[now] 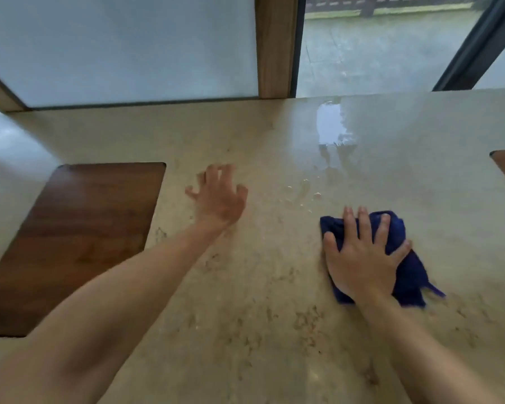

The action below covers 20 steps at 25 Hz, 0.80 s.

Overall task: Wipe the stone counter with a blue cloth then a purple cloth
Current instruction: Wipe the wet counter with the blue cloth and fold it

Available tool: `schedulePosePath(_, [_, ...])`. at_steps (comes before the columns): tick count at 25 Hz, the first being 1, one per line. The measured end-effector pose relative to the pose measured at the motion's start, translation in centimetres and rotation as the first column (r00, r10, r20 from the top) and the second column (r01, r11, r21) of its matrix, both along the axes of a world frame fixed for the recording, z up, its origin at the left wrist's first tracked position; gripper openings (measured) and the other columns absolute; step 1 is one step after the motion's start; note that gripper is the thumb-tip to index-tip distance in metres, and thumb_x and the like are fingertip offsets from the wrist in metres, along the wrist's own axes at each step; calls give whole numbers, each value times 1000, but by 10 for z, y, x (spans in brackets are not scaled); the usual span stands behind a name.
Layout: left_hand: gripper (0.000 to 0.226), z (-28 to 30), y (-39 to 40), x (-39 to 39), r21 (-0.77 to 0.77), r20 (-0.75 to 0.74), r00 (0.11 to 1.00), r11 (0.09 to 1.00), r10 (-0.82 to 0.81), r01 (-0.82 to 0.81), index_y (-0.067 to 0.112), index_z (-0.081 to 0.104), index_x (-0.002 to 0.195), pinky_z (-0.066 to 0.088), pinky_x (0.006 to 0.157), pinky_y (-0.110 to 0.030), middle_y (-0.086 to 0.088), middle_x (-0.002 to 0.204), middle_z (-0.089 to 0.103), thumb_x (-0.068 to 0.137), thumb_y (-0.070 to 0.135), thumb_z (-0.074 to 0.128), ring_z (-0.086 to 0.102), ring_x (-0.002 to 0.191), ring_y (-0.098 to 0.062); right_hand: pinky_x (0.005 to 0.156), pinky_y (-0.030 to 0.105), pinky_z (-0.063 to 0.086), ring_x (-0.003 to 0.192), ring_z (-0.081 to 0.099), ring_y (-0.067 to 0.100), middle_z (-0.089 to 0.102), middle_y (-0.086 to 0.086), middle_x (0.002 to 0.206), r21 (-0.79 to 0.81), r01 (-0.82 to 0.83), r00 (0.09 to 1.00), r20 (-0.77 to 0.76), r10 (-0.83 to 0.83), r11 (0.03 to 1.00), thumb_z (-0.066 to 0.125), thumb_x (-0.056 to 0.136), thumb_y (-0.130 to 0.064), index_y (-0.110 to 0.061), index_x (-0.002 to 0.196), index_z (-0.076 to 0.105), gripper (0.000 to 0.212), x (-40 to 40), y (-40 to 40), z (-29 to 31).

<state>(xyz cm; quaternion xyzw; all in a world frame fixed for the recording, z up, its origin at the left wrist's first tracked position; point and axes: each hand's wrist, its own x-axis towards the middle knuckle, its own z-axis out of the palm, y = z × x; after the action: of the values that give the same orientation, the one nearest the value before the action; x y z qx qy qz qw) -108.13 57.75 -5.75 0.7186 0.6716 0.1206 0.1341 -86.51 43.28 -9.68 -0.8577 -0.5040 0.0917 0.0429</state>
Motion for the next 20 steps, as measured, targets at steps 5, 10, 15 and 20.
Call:
schedulePosePath(5, [64,-26,74,-213,-14,-248,874,900,419,-435,42,20,145,14,109,-76,-9,161,16,89,70,35,11,146,-47,114,70,-9,153,-15,26,-5,-8,169,-35,-62,998,-21,61,997,12,95,-60,-34,159,0,70,44,175,1])
schedulePosePath(10, [71,-112,87,-309,-189,-59,822,802,567,-567,65,20,136,-13,116,-54,7,156,25,72,93,33,30,140,-37,116,68,-6,154,-12,27,-4,-8,169,-39,-183,983,-13,182,982,15,97,-59,-32,159,2,69,81,325,5])
schedulePosePath(15, [69,-110,88,-297,-17,-115,852,857,511,-516,64,18,138,-19,112,-51,20,157,18,76,89,37,30,141,-39,119,62,-1,155,-2,25,3,-5,169,36,-219,976,3,219,975,21,96,-57,-23,160,4,75,81,379,0])
schedulePosePath(20, [64,-63,70,-246,-45,-110,855,857,507,-513,55,16,133,19,106,-78,5,154,13,78,87,24,13,145,-46,122,54,0,155,-4,16,6,-6,169,15,-484,874,65,482,875,21,98,-61,-26,160,10,72,55,337,-3])
